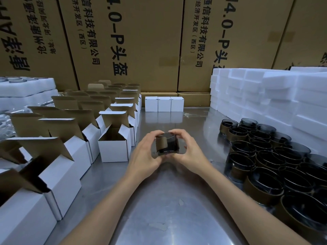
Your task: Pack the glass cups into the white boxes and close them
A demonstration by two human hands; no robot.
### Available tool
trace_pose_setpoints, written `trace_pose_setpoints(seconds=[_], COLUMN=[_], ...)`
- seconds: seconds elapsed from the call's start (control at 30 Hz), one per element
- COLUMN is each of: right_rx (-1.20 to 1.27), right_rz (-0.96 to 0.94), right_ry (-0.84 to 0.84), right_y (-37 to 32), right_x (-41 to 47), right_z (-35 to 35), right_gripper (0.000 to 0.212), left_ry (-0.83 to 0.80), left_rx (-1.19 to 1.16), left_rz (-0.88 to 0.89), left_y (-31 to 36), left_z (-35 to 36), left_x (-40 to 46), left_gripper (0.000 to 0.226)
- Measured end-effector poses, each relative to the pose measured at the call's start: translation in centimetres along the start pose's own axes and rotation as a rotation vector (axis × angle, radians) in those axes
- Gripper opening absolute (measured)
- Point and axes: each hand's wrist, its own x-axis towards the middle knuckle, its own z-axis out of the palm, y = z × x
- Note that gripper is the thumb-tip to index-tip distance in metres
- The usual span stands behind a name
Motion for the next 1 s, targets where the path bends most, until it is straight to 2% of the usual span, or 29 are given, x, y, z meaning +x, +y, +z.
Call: trace_pose_setpoints(seconds=[0.1, 0.2, 0.33, 0.5, 0.63, 0.8, 0.9, 1.0], right_rx=[0.088, 0.1, 0.026, 0.102, 0.169, 0.093, 0.104, 0.194], right_rz=[0.075, 0.089, 0.029, 0.088, 0.138, 0.076, 0.059, 0.126], right_ry=[-0.043, -0.002, 0.062, -0.015, 0.012, 0.091, 0.05, -0.014], right_y=[-0.11, -0.1, -0.11, -0.34, -0.37, -0.48, -0.54, -0.6], right_x=[-0.07, 0.09, 0.05, -0.05, -0.03, -0.06, -0.02, 0.03], right_z=[0.03, -0.03, 0.15, 0.26, 0.39, 0.47, 0.47, 0.38], right_gripper=[0.07, 0.062, 0.061, 0.074, 0.063, 0.063, 0.068, 0.072], left_ry=[-0.015, -0.025, -0.022, -0.005, -0.009, 0.017, 0.048, 0.041], left_rx=[-0.06, -0.097, -0.017, -0.069, -0.106, -0.001, -0.005, -0.051], left_rz=[-0.056, -0.081, 0.011, -0.033, -0.081, 0.04, 0.003, -0.069], left_y=[-0.21, -0.29, 0.0, -0.29, -0.62, -0.53, -0.55, -0.8], left_z=[-0.06, -0.1, 0.08, 0.25, 0.35, 0.31, 0.25, 0.17], left_x=[-0.07, -0.15, -0.06, -0.13, -0.09, 0.05, 0.03, -0.08], left_gripper=[0.065, 0.066, 0.072, 0.066, 0.066, 0.073, 0.065, 0.065])
